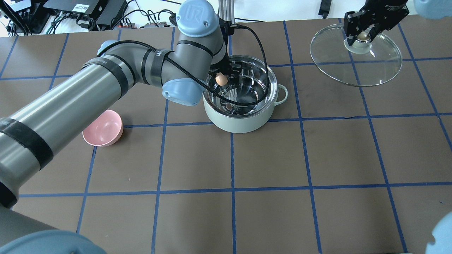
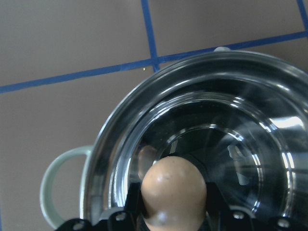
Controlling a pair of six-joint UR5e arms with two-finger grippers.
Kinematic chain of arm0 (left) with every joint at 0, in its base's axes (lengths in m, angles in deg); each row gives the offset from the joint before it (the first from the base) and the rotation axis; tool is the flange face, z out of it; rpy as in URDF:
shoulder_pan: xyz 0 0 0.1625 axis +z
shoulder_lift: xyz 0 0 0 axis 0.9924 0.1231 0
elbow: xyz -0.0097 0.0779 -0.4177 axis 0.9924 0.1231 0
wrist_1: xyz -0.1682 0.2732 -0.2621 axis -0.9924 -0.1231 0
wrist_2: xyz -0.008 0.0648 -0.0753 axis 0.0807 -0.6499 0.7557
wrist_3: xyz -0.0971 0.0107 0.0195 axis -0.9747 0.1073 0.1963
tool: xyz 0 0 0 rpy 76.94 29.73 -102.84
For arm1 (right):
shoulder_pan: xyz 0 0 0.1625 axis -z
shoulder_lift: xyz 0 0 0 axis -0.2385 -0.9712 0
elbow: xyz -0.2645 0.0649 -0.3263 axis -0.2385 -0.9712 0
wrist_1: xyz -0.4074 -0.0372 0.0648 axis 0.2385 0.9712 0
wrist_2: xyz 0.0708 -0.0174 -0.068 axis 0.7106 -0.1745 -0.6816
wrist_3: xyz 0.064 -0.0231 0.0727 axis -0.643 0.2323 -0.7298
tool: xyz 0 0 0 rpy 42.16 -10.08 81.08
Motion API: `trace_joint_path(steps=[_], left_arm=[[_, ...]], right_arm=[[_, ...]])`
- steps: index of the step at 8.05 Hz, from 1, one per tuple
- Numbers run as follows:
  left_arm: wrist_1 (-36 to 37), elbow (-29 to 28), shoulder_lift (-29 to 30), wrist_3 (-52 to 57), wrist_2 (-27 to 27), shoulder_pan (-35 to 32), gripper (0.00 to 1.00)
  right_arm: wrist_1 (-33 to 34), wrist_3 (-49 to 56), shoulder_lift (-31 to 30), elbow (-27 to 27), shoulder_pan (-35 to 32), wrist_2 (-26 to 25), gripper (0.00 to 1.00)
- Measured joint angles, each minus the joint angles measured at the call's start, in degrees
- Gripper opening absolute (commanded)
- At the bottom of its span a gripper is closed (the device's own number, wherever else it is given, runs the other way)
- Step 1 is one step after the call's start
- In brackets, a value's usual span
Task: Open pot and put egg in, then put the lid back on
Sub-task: 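Lower the egg into the pot and open the left gripper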
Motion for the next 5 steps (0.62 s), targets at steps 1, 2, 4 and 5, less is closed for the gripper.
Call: trace_joint_path(steps=[1,2,4,5], left_arm=[[1.1,-0.9,1.3,-0.5,0.2,-1.3,0.13],[2.4,-1.5,2.8,-0.6,1.4,-1.9,0.15],[4.0,-1.8,4.8,-0.6,3.0,-2.5,0.15],[3.8,-1.7,5.5,-0.3,3.3,-2.6,0.15]], right_arm=[[0.0,0.0,0.0,0.0,0.0,0.0,0.0],[0.0,0.0,0.0,0.0,0.0,0.0,0.0],[0.0,0.0,0.0,0.0,0.0,0.1,0.0],[0.0,0.0,-0.1,0.0,0.0,0.1,0.0]])
